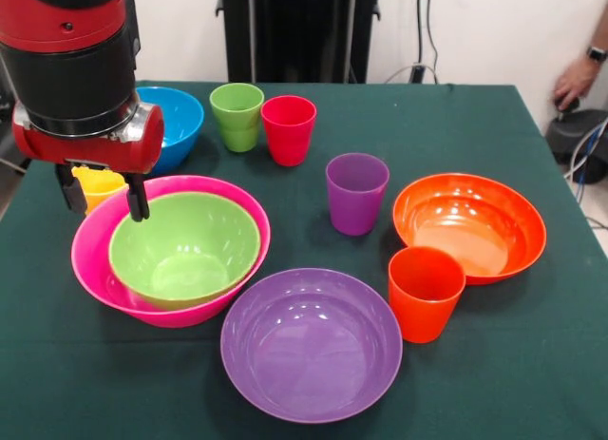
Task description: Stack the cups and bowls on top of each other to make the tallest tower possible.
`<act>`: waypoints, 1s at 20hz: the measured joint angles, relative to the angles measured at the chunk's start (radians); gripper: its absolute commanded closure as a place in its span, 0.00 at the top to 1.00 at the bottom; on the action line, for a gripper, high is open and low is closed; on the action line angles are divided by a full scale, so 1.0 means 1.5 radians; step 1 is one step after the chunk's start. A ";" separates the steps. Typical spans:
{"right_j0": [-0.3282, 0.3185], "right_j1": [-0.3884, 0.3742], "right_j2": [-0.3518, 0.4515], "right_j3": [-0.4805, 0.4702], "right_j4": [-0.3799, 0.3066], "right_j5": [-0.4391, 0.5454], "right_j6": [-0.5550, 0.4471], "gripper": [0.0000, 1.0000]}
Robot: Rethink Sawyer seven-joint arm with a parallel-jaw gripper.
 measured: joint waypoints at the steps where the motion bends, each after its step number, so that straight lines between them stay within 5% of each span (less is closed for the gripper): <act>1: 0.000 0.000 0.000 0.000 0.000 0.000 0.000 1.00; 20: 0.021 -0.042 -0.005 0.000 0.019 0.000 0.000 1.00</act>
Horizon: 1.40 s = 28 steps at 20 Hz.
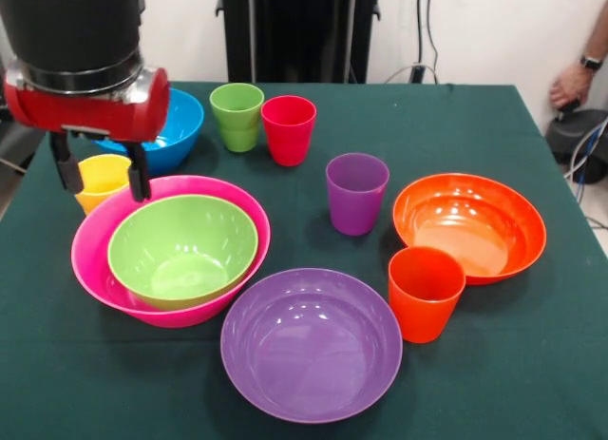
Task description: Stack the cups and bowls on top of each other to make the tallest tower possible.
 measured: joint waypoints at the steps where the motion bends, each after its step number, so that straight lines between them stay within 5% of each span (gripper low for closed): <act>1: 0.004 -0.003 -0.001 0.000 0.003 0.000 0.000 1.00; 28: 0.114 0.050 -0.046 0.000 0.047 -0.064 0.058 1.00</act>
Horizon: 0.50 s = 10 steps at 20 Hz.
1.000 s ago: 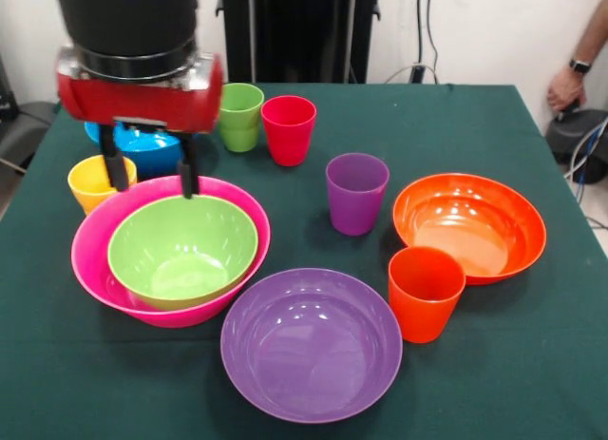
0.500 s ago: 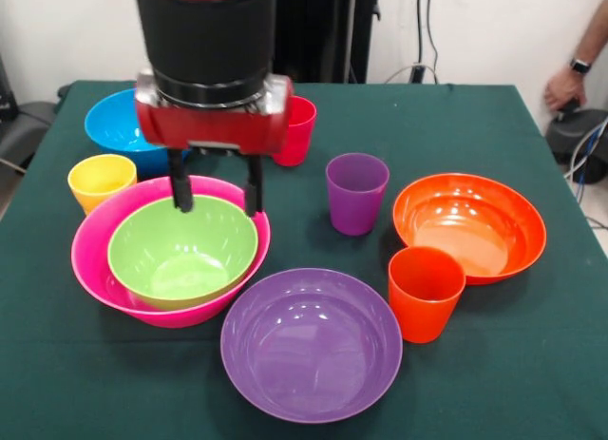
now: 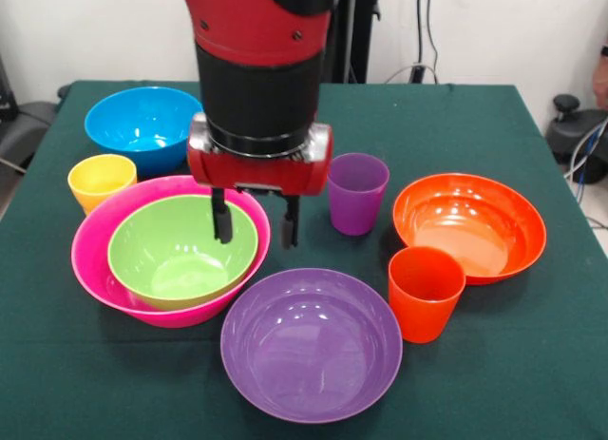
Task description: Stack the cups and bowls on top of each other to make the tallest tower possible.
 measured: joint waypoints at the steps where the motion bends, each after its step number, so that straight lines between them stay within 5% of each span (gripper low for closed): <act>1: 0.005 0.005 -0.003 0.000 0.003 -0.003 0.013 1.00; 10: 0.031 0.021 -0.023 0.000 0.023 -0.004 0.063 1.00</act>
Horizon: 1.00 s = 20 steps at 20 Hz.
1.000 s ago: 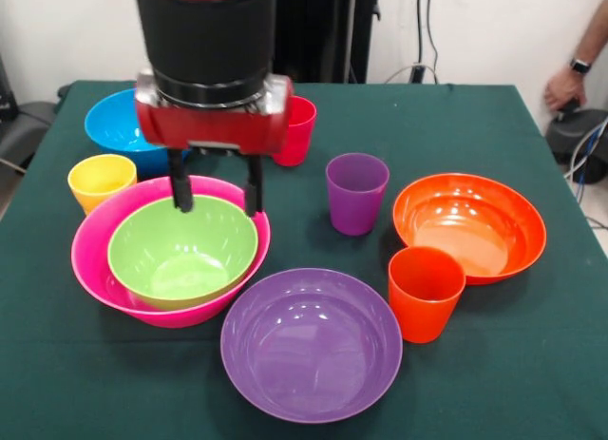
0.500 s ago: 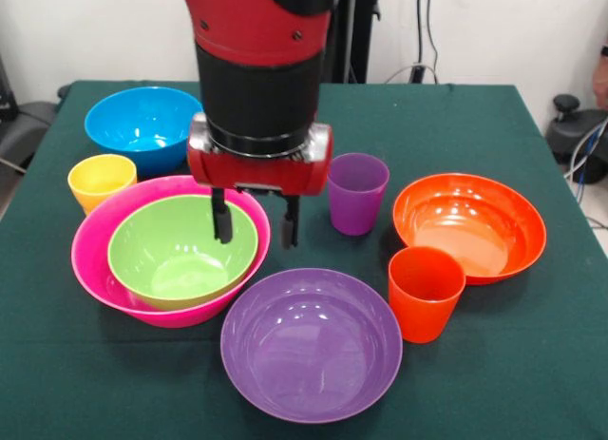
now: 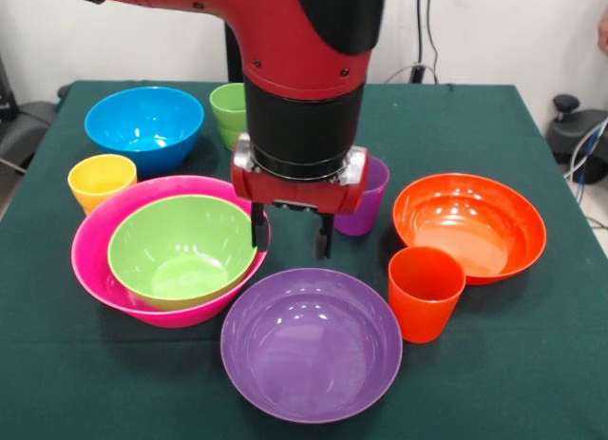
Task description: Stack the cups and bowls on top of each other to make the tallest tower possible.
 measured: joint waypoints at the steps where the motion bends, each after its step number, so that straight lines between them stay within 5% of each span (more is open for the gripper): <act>1: 0.003 -0.001 -0.004 0.001 0.002 0.000 0.005 1.00; 20: 0.042 -0.051 -0.047 0.022 0.036 0.000 0.041 1.00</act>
